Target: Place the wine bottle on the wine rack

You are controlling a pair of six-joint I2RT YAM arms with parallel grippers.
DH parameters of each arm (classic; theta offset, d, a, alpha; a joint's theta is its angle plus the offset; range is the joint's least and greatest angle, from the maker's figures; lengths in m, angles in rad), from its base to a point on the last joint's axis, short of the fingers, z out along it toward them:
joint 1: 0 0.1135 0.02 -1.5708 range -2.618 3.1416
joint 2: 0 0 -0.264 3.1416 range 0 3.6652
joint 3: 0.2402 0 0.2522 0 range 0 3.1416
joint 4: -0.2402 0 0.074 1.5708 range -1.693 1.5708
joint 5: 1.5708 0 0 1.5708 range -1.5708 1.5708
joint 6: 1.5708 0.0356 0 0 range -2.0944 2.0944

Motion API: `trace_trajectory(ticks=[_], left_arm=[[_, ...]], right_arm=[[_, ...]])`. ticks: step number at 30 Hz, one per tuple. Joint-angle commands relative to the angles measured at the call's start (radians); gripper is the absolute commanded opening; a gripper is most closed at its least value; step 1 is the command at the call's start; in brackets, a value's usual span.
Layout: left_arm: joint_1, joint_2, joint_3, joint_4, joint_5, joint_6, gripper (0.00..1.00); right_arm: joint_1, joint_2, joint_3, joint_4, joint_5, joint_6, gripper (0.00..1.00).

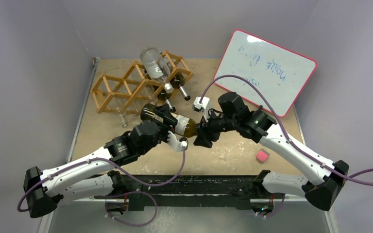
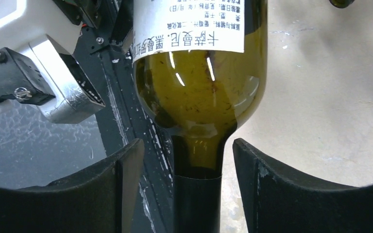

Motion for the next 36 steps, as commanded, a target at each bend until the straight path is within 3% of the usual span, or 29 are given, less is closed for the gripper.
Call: trace_trajectory(ticks=[1,5,11,13,19,20,26,28,29,36], left_arm=[[0.002,-0.042,0.028,0.162,0.012,0.022,0.0],[0.001,-0.041,0.036,0.171,0.007,0.016,0.0],[0.002,-0.04,0.045,0.161,-0.001,0.0,0.0],[0.001,-0.037,0.043,0.158,-0.008,-0.008,0.01],[0.001,-0.032,0.036,0.13,-0.017,-0.056,0.44],[0.002,-0.032,0.036,0.122,-0.016,-0.063,0.59],[0.002,-0.027,0.042,0.099,-0.034,-0.085,0.73],[0.002,-0.03,0.035,0.111,-0.037,-0.083,0.94],[0.002,-0.032,0.03,0.119,-0.037,-0.081,0.99],[0.002,-0.045,0.02,0.136,-0.058,-0.102,1.0]], right_arm=[[0.016,0.011,0.009,0.023,-0.046,0.007,0.67],[0.027,0.037,0.009,0.027,-0.03,0.015,0.51],[0.029,0.04,0.024,0.033,0.052,0.024,0.0],[0.028,0.04,0.032,0.038,0.086,0.025,0.0],[0.028,0.006,0.069,0.041,0.2,0.015,0.0],[0.028,-0.008,0.071,0.039,0.2,0.021,0.0],[0.028,-0.079,0.065,0.082,0.248,0.053,0.0],[0.028,-0.097,0.059,0.092,0.244,0.052,0.0],[0.029,-0.105,0.057,0.095,0.249,0.052,0.0],[0.028,-0.139,0.069,0.108,0.294,0.072,0.0]])
